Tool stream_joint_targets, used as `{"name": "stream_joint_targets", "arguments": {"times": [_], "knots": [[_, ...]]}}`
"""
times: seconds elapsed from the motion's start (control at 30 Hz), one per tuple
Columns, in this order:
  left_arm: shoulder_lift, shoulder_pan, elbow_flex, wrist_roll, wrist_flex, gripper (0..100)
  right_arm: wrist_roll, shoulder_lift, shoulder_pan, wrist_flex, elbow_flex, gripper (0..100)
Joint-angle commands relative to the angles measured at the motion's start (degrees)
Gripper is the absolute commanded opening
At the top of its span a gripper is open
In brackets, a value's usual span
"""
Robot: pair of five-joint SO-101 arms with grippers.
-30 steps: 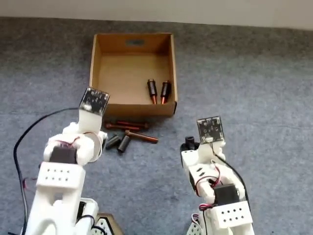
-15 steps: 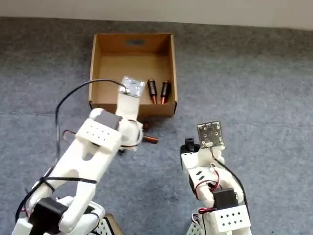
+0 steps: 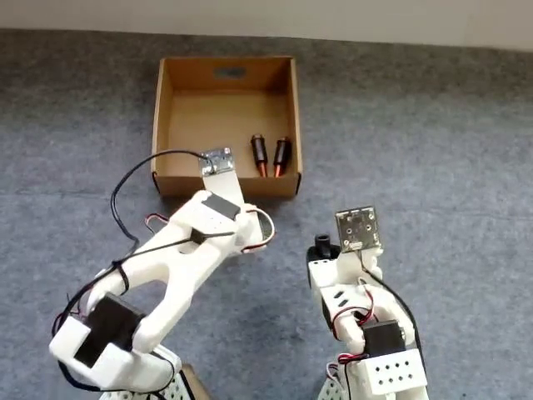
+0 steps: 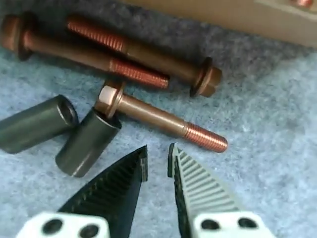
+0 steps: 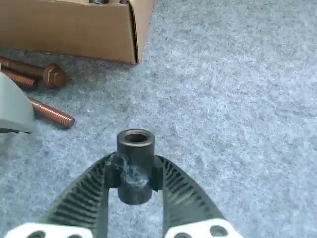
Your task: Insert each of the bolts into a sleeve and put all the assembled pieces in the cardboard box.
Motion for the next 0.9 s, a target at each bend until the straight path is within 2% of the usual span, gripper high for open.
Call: {"name": "stream_joint_targets", "arguments": {"times": [0.0, 0.17, 0.33, 0.47, 0.57, 0.7, 0.87], "knots": [[-0.7, 0.6, -2.4, 0.5, -0.7, 10, -0.3, -0.7, 0.7, -1.1, -0.4, 0.6], [-3.9, 0.9, -2.1, 0.5, -0.5, 10, -0.3, -0.7, 0.7, -1.1, -0.4, 0.6], [-5.8, 0.6, -2.0, 0.6, -0.6, 17, -0.3, -0.7, 0.7, -1.1, -0.4, 0.6], [-5.7, 0.6, -2.3, 0.9, -0.9, 17, -0.3, -0.7, 0.7, -1.1, -0.3, 0.6], [-5.6, 0.5, -2.0, 5.5, -3.4, 18, -0.3, -0.7, 0.6, -1.1, 0.6, 0.6], [-2.9, 0.4, -0.7, 6.8, -6.9, 18, -0.3, -0.7, 0.6, -1.1, 0.7, 0.6], [2.9, -0.3, -2.2, 6.8, -6.7, 18, -0.3, -0.7, 0.6, -1.1, 0.7, 0.6]]}}
